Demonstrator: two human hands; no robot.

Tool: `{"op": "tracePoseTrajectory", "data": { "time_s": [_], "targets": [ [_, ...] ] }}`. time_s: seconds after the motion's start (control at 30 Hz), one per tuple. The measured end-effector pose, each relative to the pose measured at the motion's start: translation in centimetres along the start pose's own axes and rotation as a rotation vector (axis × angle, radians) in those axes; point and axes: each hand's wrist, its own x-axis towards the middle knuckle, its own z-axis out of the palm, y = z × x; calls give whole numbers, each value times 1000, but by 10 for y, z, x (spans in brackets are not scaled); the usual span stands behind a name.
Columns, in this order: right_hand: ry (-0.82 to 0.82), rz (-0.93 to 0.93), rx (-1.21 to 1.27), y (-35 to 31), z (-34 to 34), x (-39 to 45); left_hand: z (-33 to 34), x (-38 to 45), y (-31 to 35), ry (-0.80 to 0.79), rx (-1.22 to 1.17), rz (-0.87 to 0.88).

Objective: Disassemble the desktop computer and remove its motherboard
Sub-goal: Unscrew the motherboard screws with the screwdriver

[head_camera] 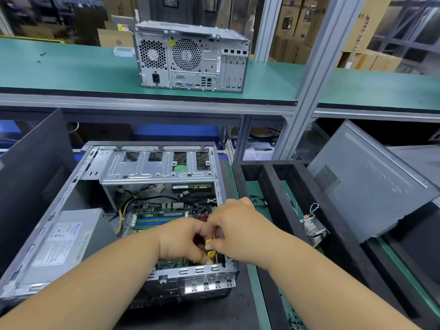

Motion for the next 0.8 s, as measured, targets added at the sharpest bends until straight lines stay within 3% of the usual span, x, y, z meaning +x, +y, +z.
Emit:
{"op": "tracePoseTrajectory", "data": {
  "time_s": [0.37, 0.6, 0.8],
  "targets": [
    [-44, -46, -59, -1, 1, 5, -5, -6, 4, -75, 42, -24],
    [30, -29, -41, -1, 0, 2, 1, 2, 2, -6, 105, -58],
    [-6, 3, -75, -3, 2, 4, -1, 1, 0, -31, 92, -23]
  ]
}}
